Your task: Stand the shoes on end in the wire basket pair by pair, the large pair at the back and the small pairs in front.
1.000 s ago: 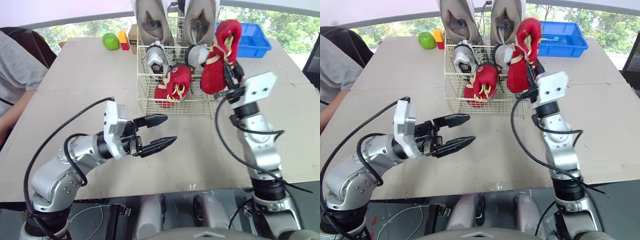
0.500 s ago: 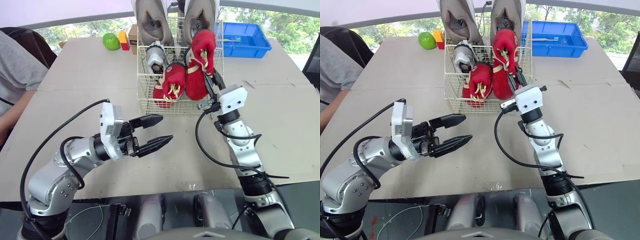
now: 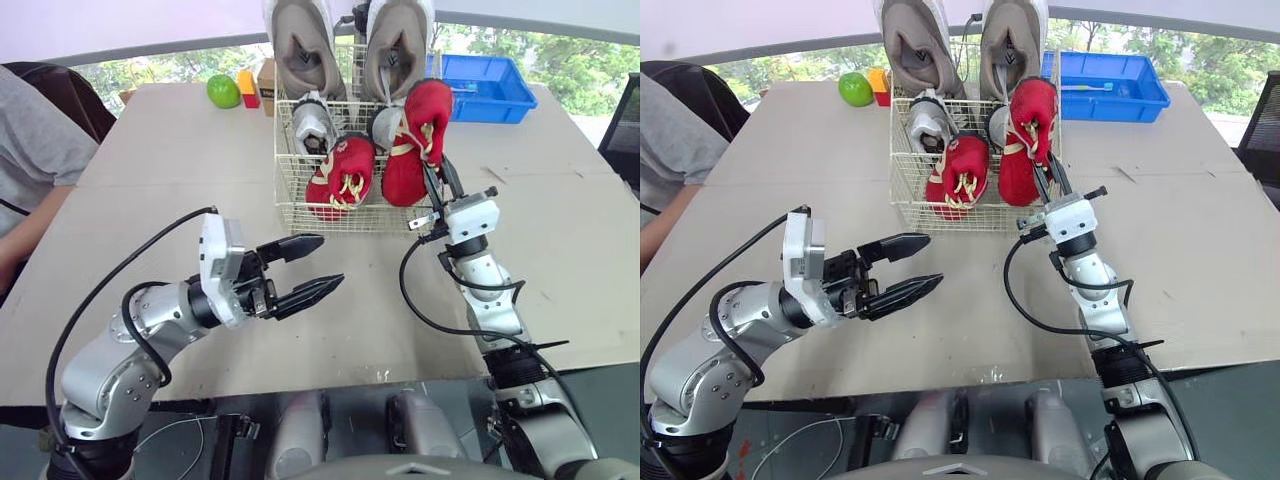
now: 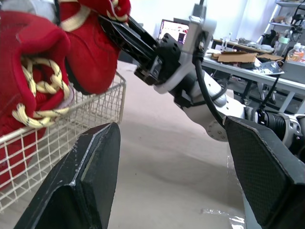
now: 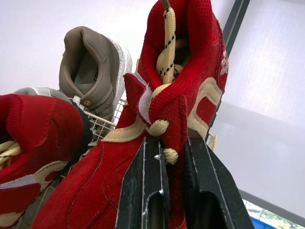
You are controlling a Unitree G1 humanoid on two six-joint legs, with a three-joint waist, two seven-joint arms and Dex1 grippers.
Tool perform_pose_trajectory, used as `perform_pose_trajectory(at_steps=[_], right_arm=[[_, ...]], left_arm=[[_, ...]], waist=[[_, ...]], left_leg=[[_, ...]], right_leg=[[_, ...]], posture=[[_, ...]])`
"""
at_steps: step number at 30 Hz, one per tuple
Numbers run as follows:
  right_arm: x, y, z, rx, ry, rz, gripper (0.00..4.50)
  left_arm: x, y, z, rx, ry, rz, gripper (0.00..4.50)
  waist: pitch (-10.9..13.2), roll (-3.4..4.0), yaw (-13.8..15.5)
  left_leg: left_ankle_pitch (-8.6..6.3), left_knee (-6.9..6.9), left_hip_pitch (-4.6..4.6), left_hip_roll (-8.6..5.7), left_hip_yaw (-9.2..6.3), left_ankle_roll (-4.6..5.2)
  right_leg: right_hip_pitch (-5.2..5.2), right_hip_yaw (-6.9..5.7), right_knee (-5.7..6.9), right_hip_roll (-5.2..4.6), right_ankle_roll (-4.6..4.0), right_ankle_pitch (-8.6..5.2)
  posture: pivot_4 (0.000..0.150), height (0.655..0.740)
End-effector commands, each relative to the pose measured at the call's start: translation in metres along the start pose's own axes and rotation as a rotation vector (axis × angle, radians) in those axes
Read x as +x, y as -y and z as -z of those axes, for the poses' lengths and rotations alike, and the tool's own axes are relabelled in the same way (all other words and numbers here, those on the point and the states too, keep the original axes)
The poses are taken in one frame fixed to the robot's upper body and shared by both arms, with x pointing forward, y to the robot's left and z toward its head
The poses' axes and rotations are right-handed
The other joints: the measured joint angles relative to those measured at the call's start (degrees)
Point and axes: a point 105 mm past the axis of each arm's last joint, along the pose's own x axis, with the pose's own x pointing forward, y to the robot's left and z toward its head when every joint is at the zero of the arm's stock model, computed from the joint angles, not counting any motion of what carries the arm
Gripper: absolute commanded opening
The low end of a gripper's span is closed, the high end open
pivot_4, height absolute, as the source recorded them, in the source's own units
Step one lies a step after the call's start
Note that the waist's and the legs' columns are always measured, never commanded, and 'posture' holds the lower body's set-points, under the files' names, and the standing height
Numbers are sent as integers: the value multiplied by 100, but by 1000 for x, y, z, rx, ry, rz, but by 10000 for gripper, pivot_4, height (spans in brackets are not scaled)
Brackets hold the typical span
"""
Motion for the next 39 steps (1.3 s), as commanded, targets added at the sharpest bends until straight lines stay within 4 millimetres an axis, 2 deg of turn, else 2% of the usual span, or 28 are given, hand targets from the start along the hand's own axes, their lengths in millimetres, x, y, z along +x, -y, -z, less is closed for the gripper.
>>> perform_pose_trajectory(at_steps=[1,3,5,14,17,20,24,28,29,30,31,34,39], right_arm=[[-6,-1,16,-92,-58,-26,289],[5,15,9,-145,-10,42,289],[12,21,4,-166,20,64,289],[19,15,-2,-172,72,49,289],[14,6,9,-137,19,5,289],[-4,-13,24,-51,-57,-72,289],[-17,-24,30,56,-126,-104,289],[-37,-31,42,225,-243,-115,13849],[-39,-34,41,250,-257,-143,20626],[-40,-34,40,269,-269,-151,23637],[-40,-30,39,288,-283,-139,24556],[-38,-18,30,281,-302,-149,38460],[-40,-8,-2,228,-300,-293,38460]], left_arm=[[2,2,-6,41,24,7,37499],[4,1,-7,41,31,7,37499],[6,1,-8,42,34,9,37499],[5,0,-10,36,40,0,37499],[5,1,-10,34,41,-5,37499],[3,1,-10,34,41,-10,37499],[3,2,-10,33,39,-12,37499],[5,4,-8,21,42,-11,37499],[6,5,-7,20,43,-11,37499],[6,5,-7,18,44,-11,37499],[6,5,-6,16,43,-11,37499],[5,3,-3,9,41,-20,37499],[4,-8,-4,13,61,-108,37499]], waist=[[-5,2,-9],[-3,5,-9],[-2,6,7],[5,15,-22],[5,15,-25],[4,14,-14],[6,16,-19],[4,15,-4],[5,15,-5],[4,14,-16],[4,15,-18],[4,15,-8],[9,22,27]], left_leg=[[0,-1,1,0,0,0],[0,-2,0,1,0,0],[1,-2,-5,0,2,-1],[1,-11,-12,0,8,0],[1,-11,-12,0,8,0],[1,-12,-10,0,8,0],[1,-15,-10,0,9,0],[0,-17,-7,4,4,0],[0,-18,-8,5,6,0],[0,-18,-7,5,7,0],[0,-16,-4,8,9,0],[1,-15,-2,23,10,0],[0,-15,-14,20,15,-1]], right_leg=[[-1,1,1,0,-2,-1],[-5,4,2,0,-3,-1],[-9,5,2,0,-3,-1],[-23,17,2,3,-2,-2],[-23,19,2,3,-2,-2],[-23,19,1,3,-2,-2],[-23,21,0,2,-1,-2],[-20,17,0,2,-1,-3],[-21,18,0,1,-1,-3],[-21,19,0,1,-1,-3],[-21,21,1,1,-2,-3],[-21,23,2,0,-2,-2],[-26,21,-9,-15,-2,-3]], posture=[[1500,7400],[1500,7400],[1500,7400],[1500,7400],[1500,7400],[1500,7400],[1500,7400],[1500,7400],[1500,7400],[1500,7400],[1500,7400],[1500,7400],[1500,7400]])
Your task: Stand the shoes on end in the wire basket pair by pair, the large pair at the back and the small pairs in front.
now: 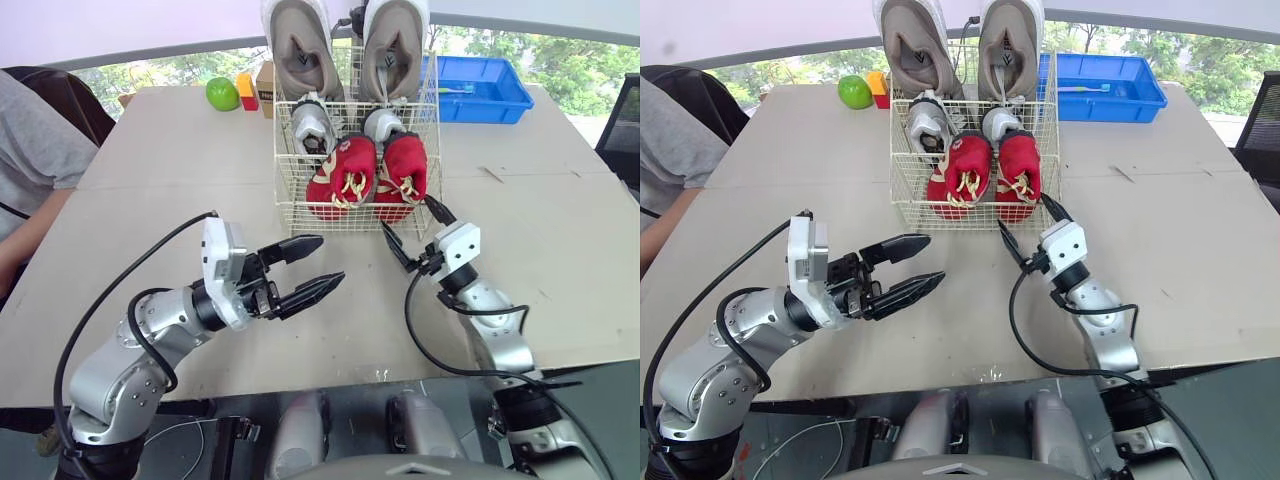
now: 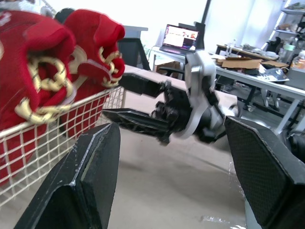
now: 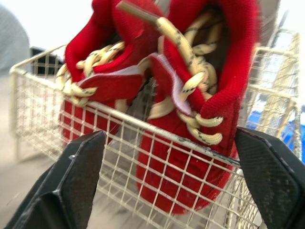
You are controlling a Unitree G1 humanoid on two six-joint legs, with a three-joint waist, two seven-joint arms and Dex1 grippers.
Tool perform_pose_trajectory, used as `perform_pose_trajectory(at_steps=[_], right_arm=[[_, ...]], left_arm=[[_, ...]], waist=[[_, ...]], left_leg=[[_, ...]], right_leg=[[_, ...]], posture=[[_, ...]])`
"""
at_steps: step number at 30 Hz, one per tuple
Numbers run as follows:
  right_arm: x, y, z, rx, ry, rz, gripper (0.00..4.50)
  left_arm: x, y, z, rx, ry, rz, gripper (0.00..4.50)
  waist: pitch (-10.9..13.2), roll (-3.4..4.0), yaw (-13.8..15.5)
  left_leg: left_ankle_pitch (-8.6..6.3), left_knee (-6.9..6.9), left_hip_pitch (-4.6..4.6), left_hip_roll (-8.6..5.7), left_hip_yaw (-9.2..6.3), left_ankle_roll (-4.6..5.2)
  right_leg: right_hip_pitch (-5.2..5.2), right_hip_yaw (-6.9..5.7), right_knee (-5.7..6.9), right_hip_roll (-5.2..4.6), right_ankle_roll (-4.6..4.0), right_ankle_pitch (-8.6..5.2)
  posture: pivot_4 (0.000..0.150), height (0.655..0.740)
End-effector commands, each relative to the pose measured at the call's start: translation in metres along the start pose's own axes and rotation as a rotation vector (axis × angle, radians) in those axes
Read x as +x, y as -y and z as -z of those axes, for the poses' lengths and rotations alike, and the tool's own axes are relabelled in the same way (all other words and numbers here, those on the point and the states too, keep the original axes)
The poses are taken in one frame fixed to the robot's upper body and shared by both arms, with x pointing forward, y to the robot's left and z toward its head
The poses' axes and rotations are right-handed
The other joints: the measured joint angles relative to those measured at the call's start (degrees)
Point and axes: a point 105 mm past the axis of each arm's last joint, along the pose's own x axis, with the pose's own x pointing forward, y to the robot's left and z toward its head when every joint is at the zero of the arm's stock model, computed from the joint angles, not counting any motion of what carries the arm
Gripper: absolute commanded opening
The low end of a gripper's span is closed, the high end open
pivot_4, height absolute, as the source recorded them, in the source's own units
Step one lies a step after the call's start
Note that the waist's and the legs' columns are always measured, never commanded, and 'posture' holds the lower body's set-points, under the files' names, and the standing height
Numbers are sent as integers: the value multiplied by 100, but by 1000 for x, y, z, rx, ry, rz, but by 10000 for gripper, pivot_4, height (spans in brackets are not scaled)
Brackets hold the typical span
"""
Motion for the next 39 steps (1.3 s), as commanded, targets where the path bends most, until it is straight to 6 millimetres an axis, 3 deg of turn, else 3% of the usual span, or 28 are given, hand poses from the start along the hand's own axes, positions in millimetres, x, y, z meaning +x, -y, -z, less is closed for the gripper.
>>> perform_pose_trajectory(at_steps=[1,5,9,13,20,29,34,39], right_arm=[[-12,2,-30,-27,25,-88,38460],[-33,-4,-46,-39,-5,-238,38460],[-43,9,-53,-76,-55,-258,38460],[-42,15,-56,-61,-54,-244,38460],[-32,6,-63,-68,-27,-285,38460],[-24,3,-77,-42,6,-328,38460],[-1,10,-109,-6,54,-324,38460],[10,10,-121,-19,69,-335,38460]], left_arm=[[4,-7,-10,56,43,-61,37499],[15,-22,-19,137,80,-179,37499],[30,-42,-29,246,87,-332,37499],[43,-62,-40,404,78,-458,37499],[55,-86,-27,495,49,-583,37499],[1,-93,-31,374,105,-825,37499],[-11,-94,-26,299,114,-906,37499],[-22,-99,-24,273,123,-942,37499]], waist=[[1,0,-3],[5,5,9],[9,1,5],[11,-4,16],[13,-5,-3],[16,-9,-34],[22,-14,-5],[27,-23,4]], left_leg=[[0,-5,0,-2,1,0],[0,-14,-3,-22,-3,1],[0,-13,-2,-24,-4,1],[0,-10,-4,-27,3,2],[0,-19,-8,-27,5,2],[0,-18,-5,-21,-7,1],[0,-14,-5,-21,-10,2],[0,-15,-15,-24,-10,2]], right_leg=[[0,-1,-4,-3,0,0],[0,-5,-12,4,2,-1],[1,-5,-11,12,3,-1],[3,-6,-12,17,4,-1],[1,-10,-16,20,6,-1],[0,-10,-10,19,7,-2],[-1,-10,-7,18,6,-1],[0,-19,-17,13,6,-1]], posture=[[1500,7400],[1500,7400],[1500,7400],[1500,7400],[1500,7400],[1500,7400],[1500,7400],[1500,7400]])
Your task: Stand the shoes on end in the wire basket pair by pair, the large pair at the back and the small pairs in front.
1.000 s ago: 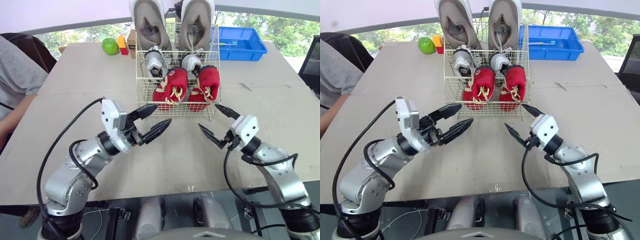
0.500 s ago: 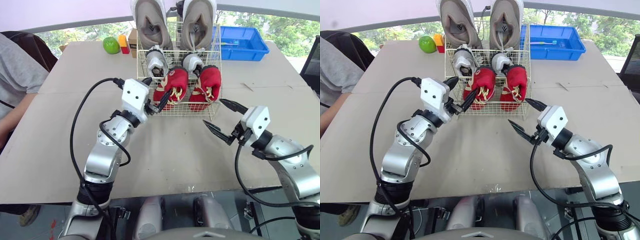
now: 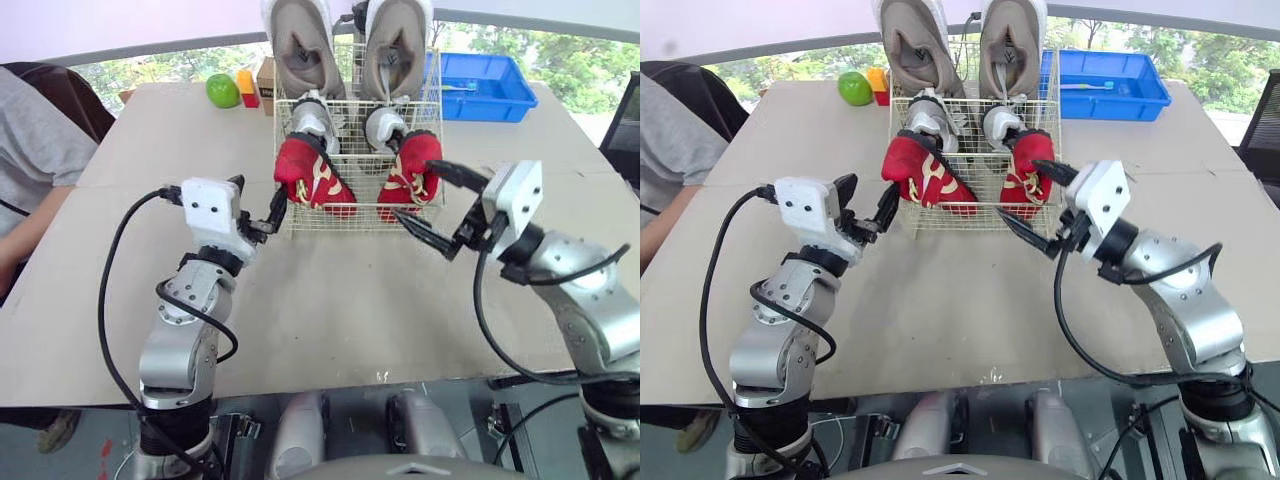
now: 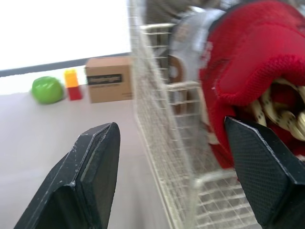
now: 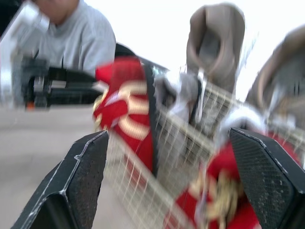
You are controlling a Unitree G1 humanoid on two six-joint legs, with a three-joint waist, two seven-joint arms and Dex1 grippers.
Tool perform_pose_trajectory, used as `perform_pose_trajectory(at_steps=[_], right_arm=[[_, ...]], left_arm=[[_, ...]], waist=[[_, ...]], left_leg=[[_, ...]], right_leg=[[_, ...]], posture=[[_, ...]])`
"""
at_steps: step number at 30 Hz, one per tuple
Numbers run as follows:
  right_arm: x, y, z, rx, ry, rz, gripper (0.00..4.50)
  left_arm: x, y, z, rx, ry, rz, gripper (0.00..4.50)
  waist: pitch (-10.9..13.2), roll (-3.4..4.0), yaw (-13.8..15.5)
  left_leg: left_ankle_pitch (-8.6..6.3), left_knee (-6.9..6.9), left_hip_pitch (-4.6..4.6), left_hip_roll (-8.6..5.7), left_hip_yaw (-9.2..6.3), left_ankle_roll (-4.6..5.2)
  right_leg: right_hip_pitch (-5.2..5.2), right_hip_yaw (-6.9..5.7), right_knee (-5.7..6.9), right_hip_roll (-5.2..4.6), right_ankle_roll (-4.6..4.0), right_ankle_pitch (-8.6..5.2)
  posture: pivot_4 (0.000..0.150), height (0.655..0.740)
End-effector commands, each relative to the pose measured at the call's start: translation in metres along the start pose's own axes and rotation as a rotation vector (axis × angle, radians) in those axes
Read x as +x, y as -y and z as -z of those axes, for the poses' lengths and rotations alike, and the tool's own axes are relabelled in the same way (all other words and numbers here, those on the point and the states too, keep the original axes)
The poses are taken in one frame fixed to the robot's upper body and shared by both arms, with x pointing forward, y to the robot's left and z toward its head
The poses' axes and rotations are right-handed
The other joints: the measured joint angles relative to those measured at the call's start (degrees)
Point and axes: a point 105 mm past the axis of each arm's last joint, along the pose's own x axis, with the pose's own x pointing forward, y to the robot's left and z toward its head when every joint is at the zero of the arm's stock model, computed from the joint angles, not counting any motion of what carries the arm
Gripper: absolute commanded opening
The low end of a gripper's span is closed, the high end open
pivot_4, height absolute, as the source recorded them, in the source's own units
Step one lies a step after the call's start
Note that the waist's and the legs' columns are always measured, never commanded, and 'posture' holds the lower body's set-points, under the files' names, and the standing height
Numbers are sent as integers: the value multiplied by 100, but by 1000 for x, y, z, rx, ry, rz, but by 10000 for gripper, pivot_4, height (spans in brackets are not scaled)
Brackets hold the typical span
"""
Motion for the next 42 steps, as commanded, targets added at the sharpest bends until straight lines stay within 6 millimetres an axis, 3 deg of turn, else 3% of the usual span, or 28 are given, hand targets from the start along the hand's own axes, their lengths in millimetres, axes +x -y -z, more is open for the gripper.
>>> perform_pose_trajectory(at_steps=[1,9,13,20,23,26,31,38,42], right_arm=[[4,0,-11,-22,38,2,38460],[0,-8,-1,12,58,-24,38460],[-2,-8,2,17,54,-11,38460],[-6,-5,1,1,33,25,38460],[-8,-3,3,-1,17,41,38460],[-11,0,7,0,-7,60,38819],[-25,1,18,40,-43,92,38819],[-44,8,25,24,-119,113,38819],[-38,8,17,14,-97,103,38819]], left_arm=[[-5,-9,-12,32,54,-10,37499],[-15,8,-21,161,105,207,37499],[-6,9,-26,202,110,218,37499],[-11,7,-23,88,85,231,37499],[-19,17,-23,-34,83,323,37499],[-27,30,-27,-111,93,426,44792],[-50,55,-25,-271,17,636,44792],[-68,52,-8,-264,-64,686,44792],[-53,48,-10,-137,-13,619,44792]], waist=[[2,-2,-12],[5,-4,-23],[7,-6,-10],[7,-6,-34],[9,-7,-26],[10,-9,-19],[10,-9,-25],[12,-7,-24],[13,-6,-17]], left_leg=[[0,0,0,0,1,0],[0,-7,0,3,0,0],[0,-7,0,6,-1,0],[-1,-17,-1,4,0,1],[0,-25,-1,3,-2,0],[0,-27,-1,4,-2,0],[-1,-26,-1,4,0,0],[-1,-29,2,2,0,0],[-1,-29,1,3,-1,0]], right_leg=[[0,-1,0,0,0,0],[-3,-2,-3,-3,-1,-1],[-3,-3,-4,-14,-2,-1],[-3,-1,-16,-16,0,0],[-5,-6,-18,-13,0,0],[-5,-8,-19,-12,0,-1],[-3,-3,-28,-15,0,-1],[-4,-2,-32,-15,-1,-1],[-4,-2,-38,-15,-1,-1]], posture=[[1500,7400],[1500,7400],[1500,7400],[1500,7400],[1500,7400],[1500,7400],[1500,7400],[1500,7400],[1500,7400]])
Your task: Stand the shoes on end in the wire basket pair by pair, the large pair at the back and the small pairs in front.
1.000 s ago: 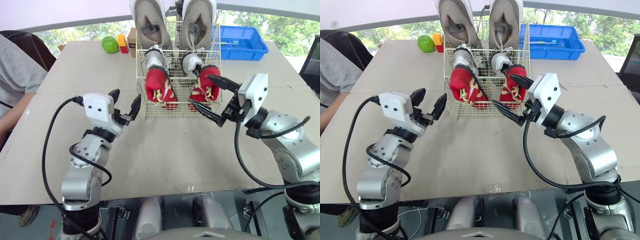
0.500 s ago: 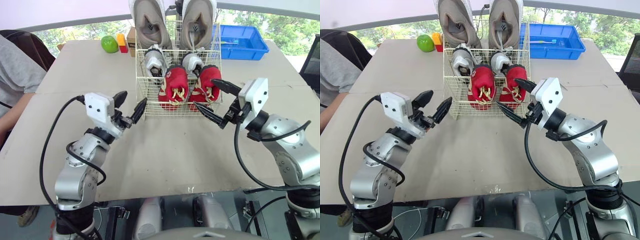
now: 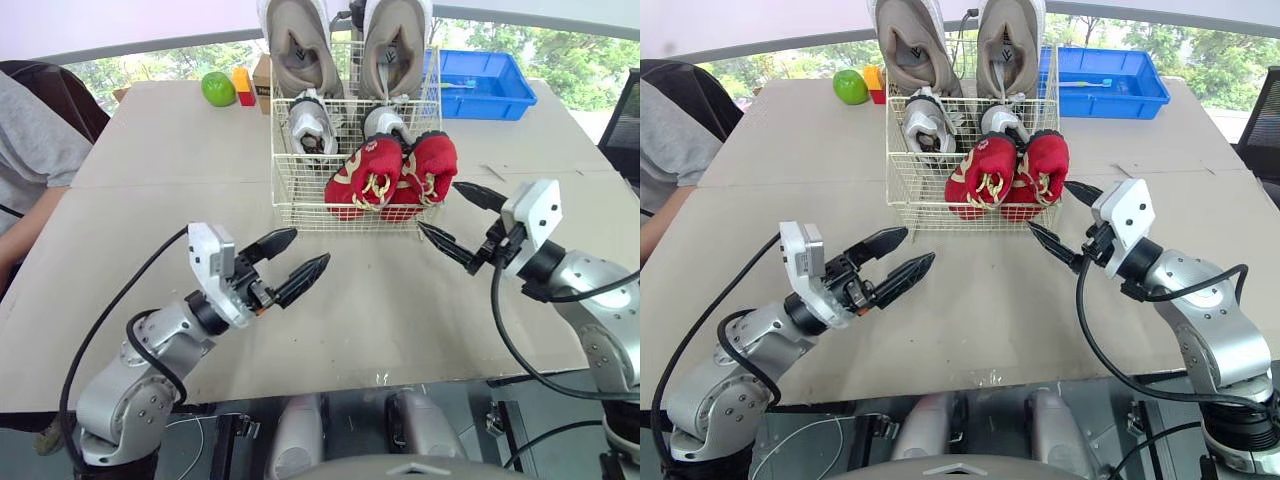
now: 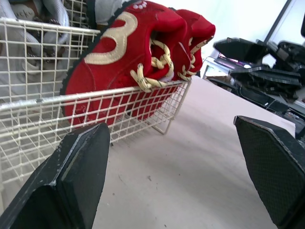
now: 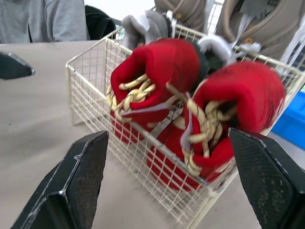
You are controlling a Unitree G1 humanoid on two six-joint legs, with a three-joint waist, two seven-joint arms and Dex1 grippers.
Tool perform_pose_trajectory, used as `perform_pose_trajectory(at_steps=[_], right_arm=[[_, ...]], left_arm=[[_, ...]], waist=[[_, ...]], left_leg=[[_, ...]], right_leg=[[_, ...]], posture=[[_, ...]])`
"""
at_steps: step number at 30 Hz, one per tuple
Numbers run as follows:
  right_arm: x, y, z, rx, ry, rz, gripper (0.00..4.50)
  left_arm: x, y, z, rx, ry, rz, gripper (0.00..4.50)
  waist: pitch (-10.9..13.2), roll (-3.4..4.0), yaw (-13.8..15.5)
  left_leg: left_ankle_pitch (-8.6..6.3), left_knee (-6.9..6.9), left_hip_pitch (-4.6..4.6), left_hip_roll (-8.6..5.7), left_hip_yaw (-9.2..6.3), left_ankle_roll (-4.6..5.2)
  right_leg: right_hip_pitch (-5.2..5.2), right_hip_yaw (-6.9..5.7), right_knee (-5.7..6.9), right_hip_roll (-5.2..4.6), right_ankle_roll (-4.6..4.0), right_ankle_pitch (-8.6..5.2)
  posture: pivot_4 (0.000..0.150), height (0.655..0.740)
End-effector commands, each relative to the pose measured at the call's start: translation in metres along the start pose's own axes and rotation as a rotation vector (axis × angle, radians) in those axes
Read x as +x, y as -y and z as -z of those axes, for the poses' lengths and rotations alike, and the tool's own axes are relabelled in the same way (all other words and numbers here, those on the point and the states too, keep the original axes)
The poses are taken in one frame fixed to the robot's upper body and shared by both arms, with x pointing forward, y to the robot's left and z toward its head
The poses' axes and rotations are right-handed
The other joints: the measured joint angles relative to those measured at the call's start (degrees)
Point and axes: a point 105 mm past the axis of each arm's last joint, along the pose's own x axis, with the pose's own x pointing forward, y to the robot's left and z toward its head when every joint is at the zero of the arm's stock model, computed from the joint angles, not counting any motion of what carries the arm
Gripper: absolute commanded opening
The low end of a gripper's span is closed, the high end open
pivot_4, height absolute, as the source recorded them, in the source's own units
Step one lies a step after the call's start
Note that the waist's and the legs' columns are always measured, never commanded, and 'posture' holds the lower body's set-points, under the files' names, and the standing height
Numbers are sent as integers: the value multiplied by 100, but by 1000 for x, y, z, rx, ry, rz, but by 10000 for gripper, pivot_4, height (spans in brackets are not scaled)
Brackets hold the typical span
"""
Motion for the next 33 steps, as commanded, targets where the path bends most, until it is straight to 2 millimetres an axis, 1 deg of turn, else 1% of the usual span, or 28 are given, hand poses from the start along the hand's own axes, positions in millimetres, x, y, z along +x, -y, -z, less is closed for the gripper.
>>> perform_pose_trajectory(at_steps=[1,2,4,6,8,9,11,14,15,17,18,19,20,21,23,25,27,29,30,33], right_arm=[[1,-3,-20,-38,60,-9,38819],[1,-4,-20,-35,63,-10,38819],[1,-8,-20,-39,65,-19,38819],[0,-13,-21,-47,75,-24,38819],[-4,-18,-25,-43,96,-41,38819],[-6,-21,-27,-48,105,-53,38819],[-10,-25,-30,-50,115,-71,38819],[-14,-27,-30,-53,105,-73,38819],[-16,-27,-29,-59,98,-70,38819],[-16,-29,-29,-65,94,-68,38819],[-17,-30,-29,-66,92,-64,38819],[-18,-30,-29,-67,91,-60,38819],[-18,-30,-29,-69,88,-57,38819],[-19,-30,-28,-69,87,-53,38819],[-19,-30,-28,-67,87,-47,38819],[-18,-31,-27,-64,87,-46,38819],[-17,-32,-24,-54,90,-49,38819],[-14,-33,-22,-40,98,-59,38819],[-13,-33,-22,-33,103,-66,38819],[-7,-34,-19,-23,118,-95,38819]], left_arm=[[13,-9,-18,175,57,-59,44792],[18,-11,-24,210,79,-76,44792],[34,-13,-30,294,58,-94,44792],[52,-6,-42,382,77,-56,44792],[67,-6,-48,425,68,-64,44792],[76,-3,-51,438,70,-40,44792],[91,-3,-51,472,40,-29,44792],[112,-9,-45,517,-3,-35,44792],[119,-10,-41,519,-18,-44,42370],[125,-12,-34,527,-40,-41,37773],[127,-12,-31,530,-40,-39,32661],[128,-13,-30,532,-42,-42,29021],[127,-14,-28,531,-46,-49,22533],[126,-16,-29,516,-33,-67,18745],[123,-19,-34,485,0,-97,8618],[116,-23,-45,468,54,-137,658],[100,-29,-62,425,134,-215,245],[82,-31,-73,422,181,-264,245],[74,-32,-75,402,191,-293,245],[54,-46,-76,341,174,-414,245]], waist=[[0,0,17],[1,-1,37],[2,-2,61],[1,-2,79],[1,-1,70],[1,-1,66],[1,-2,69],[1,-1,90],[1,-1,87],[1,0,86],[1,0,70],[1,0,65],[1,0,66],[0,0,65],[0,0,66],[1,0,61],[1,0,49],[1,-1,14],[1,-1,4],[1,-1,10]], left_leg=[[0,0,0,-1,0,0],[0,0,-2,-1,-2,0],[0,0,-8,-3,-1,0],[1,0,-16,-6,1,1],[1,0,-33,-9,3,1],[0,0,-34,-8,1,2],[0,1,-56,-9,-1,2],[1,4,-70,-10,-14,2],[1,5,-70,-10,-17,2],[1,6,-70,-10,-16,2],[1,7,-70,-10,-16,2],[1,7,-71,-10,-16,2],[1,7,-72,-10,-18,2],[1,7,-72,-9,-21,2],[1,7,-72,-9,-22,2],[1,10,-72,-9,-22,2],[1,12,-73,-8,-24,2],[1,12,-74,-6,-23,2],[1,12,-75,-4,-25,2],[2,14,-74,-4,-32,1]], right_leg=[[0,0,-1,0,0,0],[1,-2,-3,0,0,0],[1,-4,-8,0,-1,1],[1,-6,-16,1,0,2],[-1,-14,-33,5,2,2],[-1,-12,-34,5,3,3],[-14,-24,-38,10,22,13],[-22,-35,-37,19,26,15],[-21,-38,-37,21,27,16],[-21,-37,-37,21,27,16],[-21,-37,-37,22,27,16],[-21,-36,-36,22,27,16],[-22,-38,-36,22,27,16],[-21,-40,-36,22,27,16],[-21,-40,-35,22,27,16],[-20,-40,-34,21,28,16],[-20,-41,-33,21,28,16],[-20,-40,-33,21,28,16],[-21,-41,-32,22,29,17],[-20,-48,-28,23,29,17]], posture=[[1500,7400],[1500,7400],[1500,7400],[1500,7400],[1500,7400],[1500,7400],[1500,7400],[1500,7400],[1500,7400],[1500,7400],[1500,7400],[1500,7400],[1500,7400],[1500,7400],[1500,7400],[1500,7400],[1500,7400],[1500,7400],[1500,7400],[1500,7400]])
